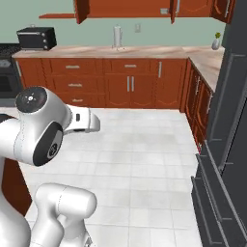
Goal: Retrieve the tupperware and aluminum foil from the cabinet and place them on the dining counter near the plate with fish and lime to prepare for storing leftovers.
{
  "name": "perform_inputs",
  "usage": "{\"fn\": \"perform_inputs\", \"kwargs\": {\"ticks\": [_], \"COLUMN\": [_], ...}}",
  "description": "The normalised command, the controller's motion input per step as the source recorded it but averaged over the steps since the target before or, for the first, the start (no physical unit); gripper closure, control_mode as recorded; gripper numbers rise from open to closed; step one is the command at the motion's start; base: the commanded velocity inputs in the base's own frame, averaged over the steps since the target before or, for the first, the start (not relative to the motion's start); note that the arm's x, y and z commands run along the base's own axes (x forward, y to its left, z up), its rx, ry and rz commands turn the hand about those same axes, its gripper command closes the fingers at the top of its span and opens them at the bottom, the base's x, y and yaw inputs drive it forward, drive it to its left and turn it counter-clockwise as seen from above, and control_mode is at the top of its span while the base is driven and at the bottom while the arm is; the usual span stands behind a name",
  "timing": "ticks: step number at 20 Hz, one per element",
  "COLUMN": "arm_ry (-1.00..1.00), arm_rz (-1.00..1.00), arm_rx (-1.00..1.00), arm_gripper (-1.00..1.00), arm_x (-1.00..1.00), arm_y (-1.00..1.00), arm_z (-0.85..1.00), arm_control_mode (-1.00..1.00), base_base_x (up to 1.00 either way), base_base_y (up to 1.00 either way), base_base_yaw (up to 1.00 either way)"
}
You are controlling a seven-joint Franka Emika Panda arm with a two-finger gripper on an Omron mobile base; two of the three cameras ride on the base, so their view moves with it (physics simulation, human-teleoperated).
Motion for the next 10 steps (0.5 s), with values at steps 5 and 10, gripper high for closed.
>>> {"fn": "perform_inputs", "kwargs": {"ticks": [5, 10], "arm_ry": [0.0, 0.0], "arm_rz": [0.0, 0.0], "arm_rx": [0.0, 0.0], "arm_gripper": [-1.0, -1.0], "arm_x": [0.0, 0.0], "arm_y": [0.0, 0.0], "arm_z": [0.0, 0.0], "arm_control_mode": [1.0, 1.0], "base_base_x": [1.0, 1.0], "base_base_y": [-0.34, -0.33], "base_base_yaw": [0.14, 0.12]}}
